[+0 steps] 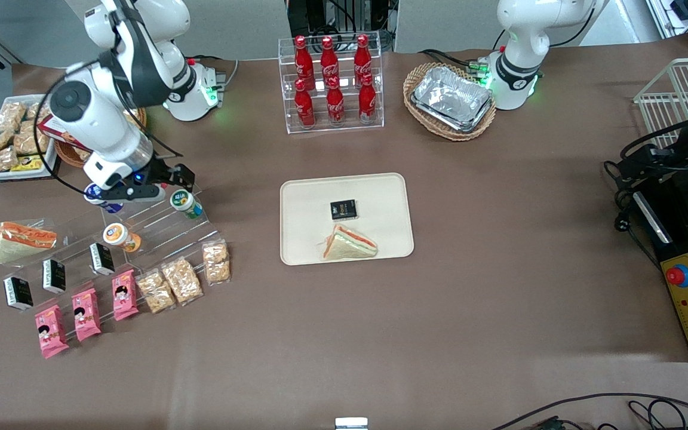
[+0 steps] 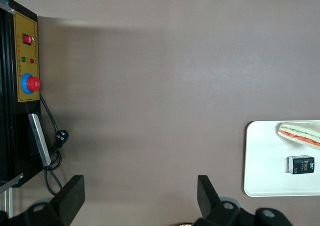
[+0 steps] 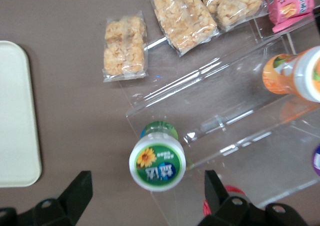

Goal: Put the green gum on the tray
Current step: 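Move the right gripper down over the green-capped bottle on the rack, then close the right gripper on the green-capped bottle's cap, then lift the green-capped bottle up out of the rack with the right gripper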

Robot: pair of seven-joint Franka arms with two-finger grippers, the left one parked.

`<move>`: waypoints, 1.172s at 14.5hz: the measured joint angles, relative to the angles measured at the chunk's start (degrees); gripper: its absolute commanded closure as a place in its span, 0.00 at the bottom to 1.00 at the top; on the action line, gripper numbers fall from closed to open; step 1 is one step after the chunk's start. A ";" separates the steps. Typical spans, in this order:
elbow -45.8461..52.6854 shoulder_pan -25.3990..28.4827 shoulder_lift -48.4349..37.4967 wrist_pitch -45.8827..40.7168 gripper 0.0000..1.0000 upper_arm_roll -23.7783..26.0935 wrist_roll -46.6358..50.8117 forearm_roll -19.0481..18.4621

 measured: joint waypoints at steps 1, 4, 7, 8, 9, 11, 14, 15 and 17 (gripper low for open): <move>-0.96 0.00 1.21 2.44 0.00 0.00 0.00 0.00; -2.84 0.03 3.98 7.20 0.00 0.01 0.00 0.00; -3.50 0.09 5.20 9.13 0.00 0.05 0.00 0.00; -3.70 0.11 5.29 9.35 0.02 0.09 0.00 0.00; -3.84 0.12 5.30 9.48 0.07 0.11 0.00 0.00; -4.03 0.12 5.30 9.73 0.26 0.13 0.00 0.00; -4.14 0.12 5.32 9.86 0.48 0.13 -0.01 0.00; -4.15 0.12 5.34 9.87 0.50 0.13 -0.01 0.00; -4.15 0.10 5.34 9.89 0.52 0.12 -0.02 0.00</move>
